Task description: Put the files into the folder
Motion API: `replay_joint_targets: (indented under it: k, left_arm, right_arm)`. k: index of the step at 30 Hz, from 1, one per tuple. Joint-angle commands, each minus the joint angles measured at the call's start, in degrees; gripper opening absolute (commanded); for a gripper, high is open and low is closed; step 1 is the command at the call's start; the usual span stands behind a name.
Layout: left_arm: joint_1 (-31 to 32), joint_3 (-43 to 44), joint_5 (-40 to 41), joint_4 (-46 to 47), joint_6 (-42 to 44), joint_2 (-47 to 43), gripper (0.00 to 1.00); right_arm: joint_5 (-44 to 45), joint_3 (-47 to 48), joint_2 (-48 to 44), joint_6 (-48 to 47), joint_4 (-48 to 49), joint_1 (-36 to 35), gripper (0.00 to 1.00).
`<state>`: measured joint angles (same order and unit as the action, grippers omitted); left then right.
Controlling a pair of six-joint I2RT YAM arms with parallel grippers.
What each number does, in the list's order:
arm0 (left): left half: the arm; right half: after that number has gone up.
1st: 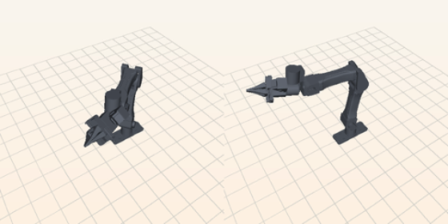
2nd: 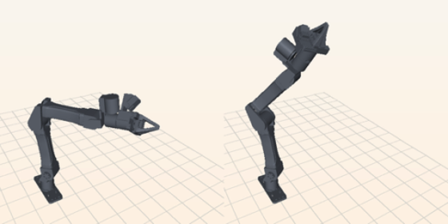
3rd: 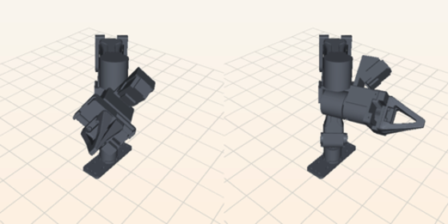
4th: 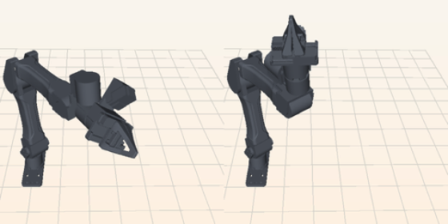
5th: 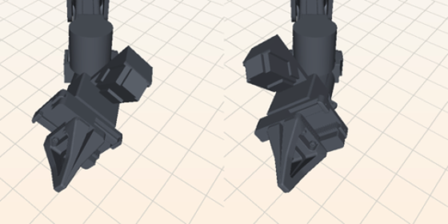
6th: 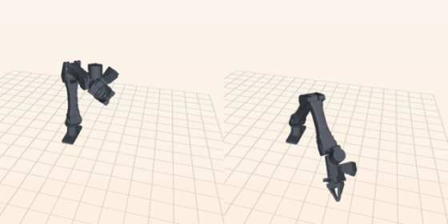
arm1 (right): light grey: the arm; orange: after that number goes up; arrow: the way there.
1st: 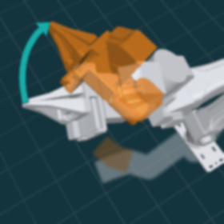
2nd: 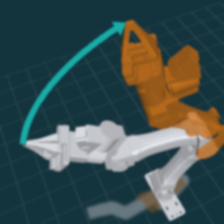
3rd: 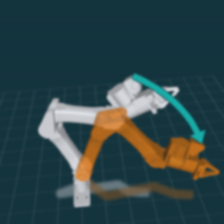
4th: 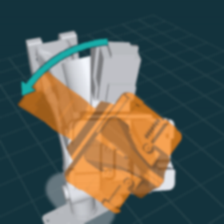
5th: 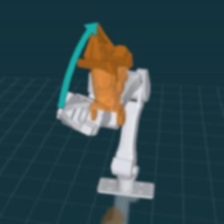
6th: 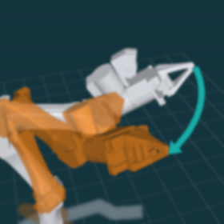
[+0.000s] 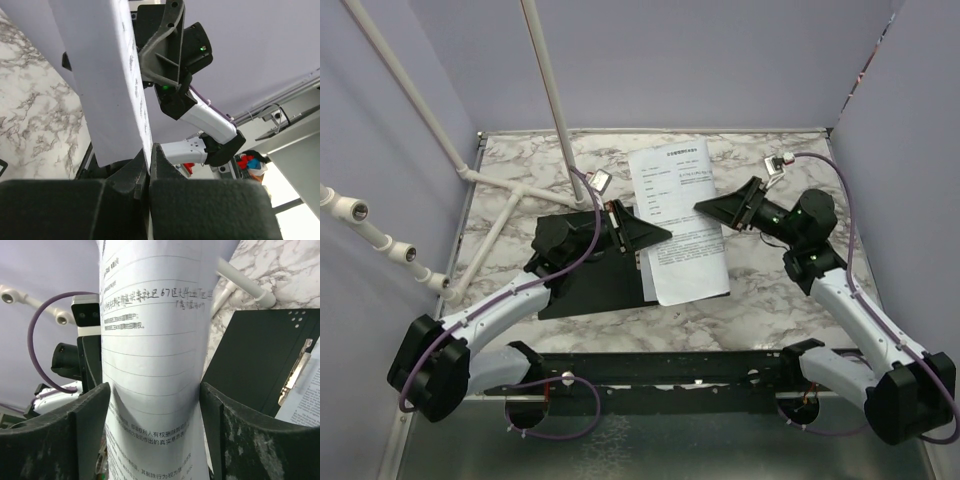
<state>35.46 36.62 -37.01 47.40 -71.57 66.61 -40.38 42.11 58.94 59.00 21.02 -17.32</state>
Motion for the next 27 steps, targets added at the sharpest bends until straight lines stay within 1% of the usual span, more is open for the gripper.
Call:
replay_joint_targets:
  k: [1,3,7,13,16,24,27]
  left_arm:
    - [-0.11,2.32,-3.42,2.91,2.10,-4.24,0.00]
    - [-0.13,2.95,-3.87,3.02,2.22,-5.62,0.00]
    - [-0.13,4.34,-4.87,3.12,2.10,-7.53,0.00]
    - [-0.11,5.10,-5.42,3.94,1.47,-9.48,0.00]
    - [-0.13,5.20,-5.48,4.80,1.07,-9.83,0.00]
    - [-0.08,6.38,-5.92,8.48,-0.68,-9.19,0.00]
    - [-0.06,6.77,-6.46,10.14,-1.35,-8.72,0.00]
  right_arm:
    - [-0.37,-0.63,-3.06,-2.92,-0.60,-0.52,0.80]
    - [-0.03,-1.31,-3.93,-2.57,-0.25,-0.52,0.86]
    - [-2.27,-3.75,-4.15,1.16,5.26,-0.51,0.92]
    - [-5.89,-9.76,-4.13,12.80,23.48,-0.51,0.99]
    - [-7.17,-11.77,-3.43,18.32,31.96,-0.56,1.00]
    - [-7.32,-13.40,-0.79,26.52,42.23,-1.92,1.00]
    - [-6.71,-14.59,0.53,29.57,47.94,-2.52,1.00]
